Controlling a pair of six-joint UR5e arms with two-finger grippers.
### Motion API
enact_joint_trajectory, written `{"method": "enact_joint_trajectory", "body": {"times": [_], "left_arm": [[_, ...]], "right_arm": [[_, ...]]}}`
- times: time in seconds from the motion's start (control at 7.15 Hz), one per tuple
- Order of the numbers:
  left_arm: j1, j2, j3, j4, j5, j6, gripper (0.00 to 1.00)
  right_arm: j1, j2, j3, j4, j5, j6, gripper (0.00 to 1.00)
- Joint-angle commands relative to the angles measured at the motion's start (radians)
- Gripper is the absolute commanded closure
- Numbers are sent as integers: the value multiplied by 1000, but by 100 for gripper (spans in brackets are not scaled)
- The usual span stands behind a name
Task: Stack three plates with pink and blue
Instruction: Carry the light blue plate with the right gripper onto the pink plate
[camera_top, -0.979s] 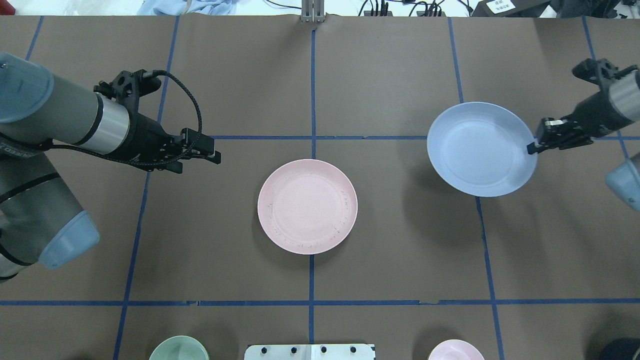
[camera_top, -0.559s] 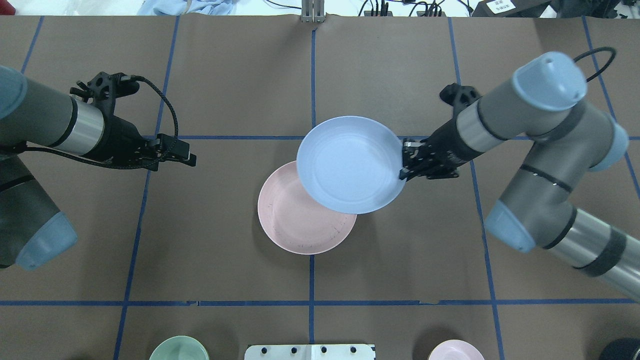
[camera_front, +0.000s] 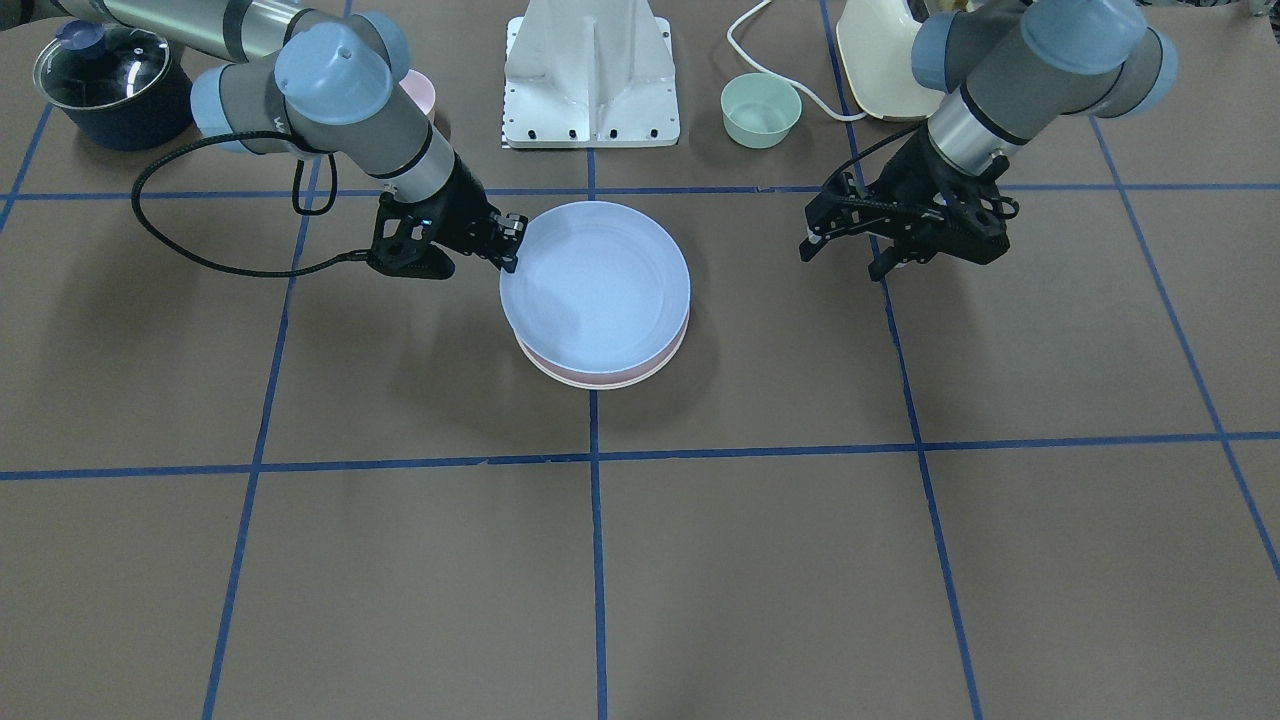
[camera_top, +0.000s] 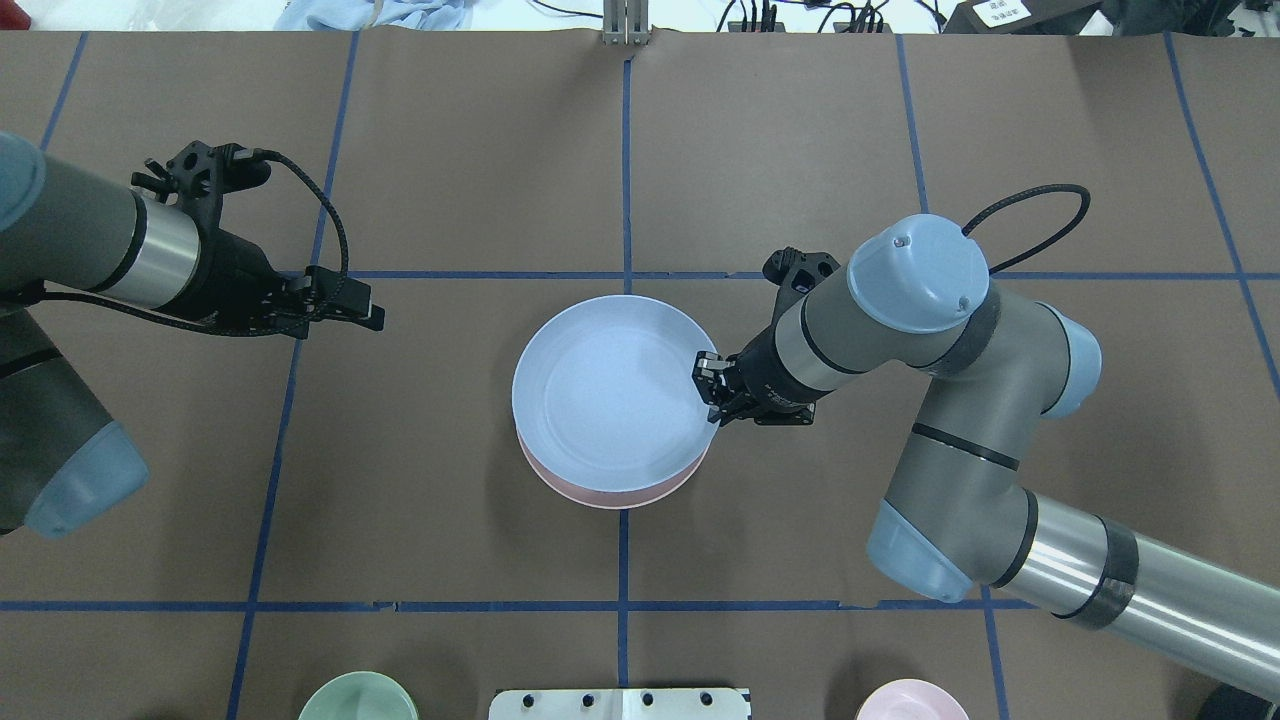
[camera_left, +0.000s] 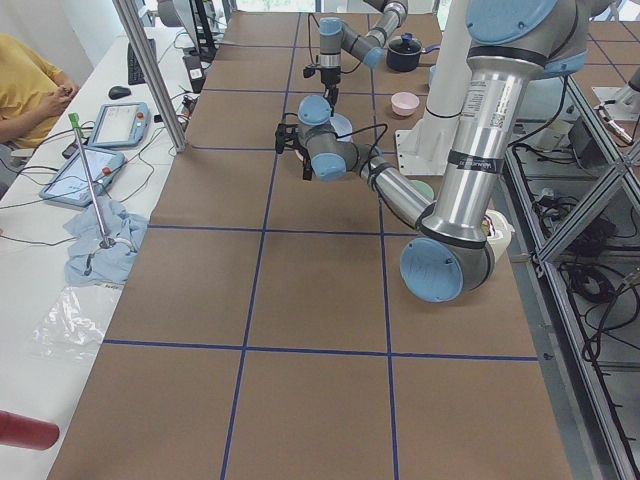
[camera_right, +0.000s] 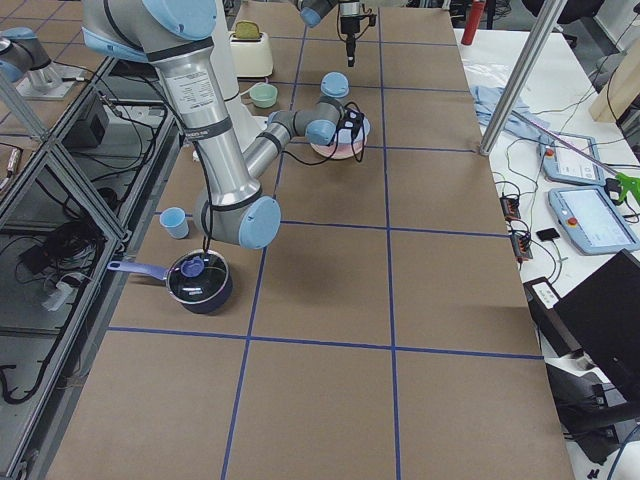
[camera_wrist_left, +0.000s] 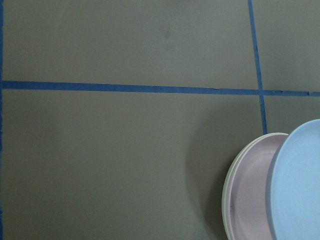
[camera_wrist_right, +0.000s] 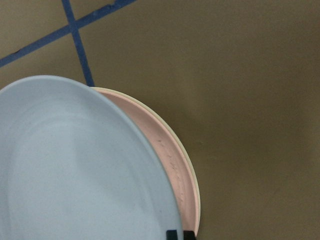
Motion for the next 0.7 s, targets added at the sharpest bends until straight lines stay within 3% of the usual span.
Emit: {"method": "enact_joint_trajectory", "body": {"times": [0.0, 0.14, 0.28, 0.42, 0.56], "left_arm": [[1, 0, -1, 0, 0, -6, 0], [2, 0, -1, 0, 0, -9, 0], [2, 1, -1, 0, 0, -11, 0], [2, 1, -1, 0, 0, -11, 0], [1, 1, -1, 0, 2, -11, 0]], "right_arm": [[-7, 3, -10, -4, -7, 6, 100], [-7, 3, -9, -2, -7, 6, 100], [-7, 3, -9, -1, -7, 5, 92], [-7, 5, -12, 2, -16, 3, 1], [-21, 3, -13, 2, -49, 3, 0]]}}
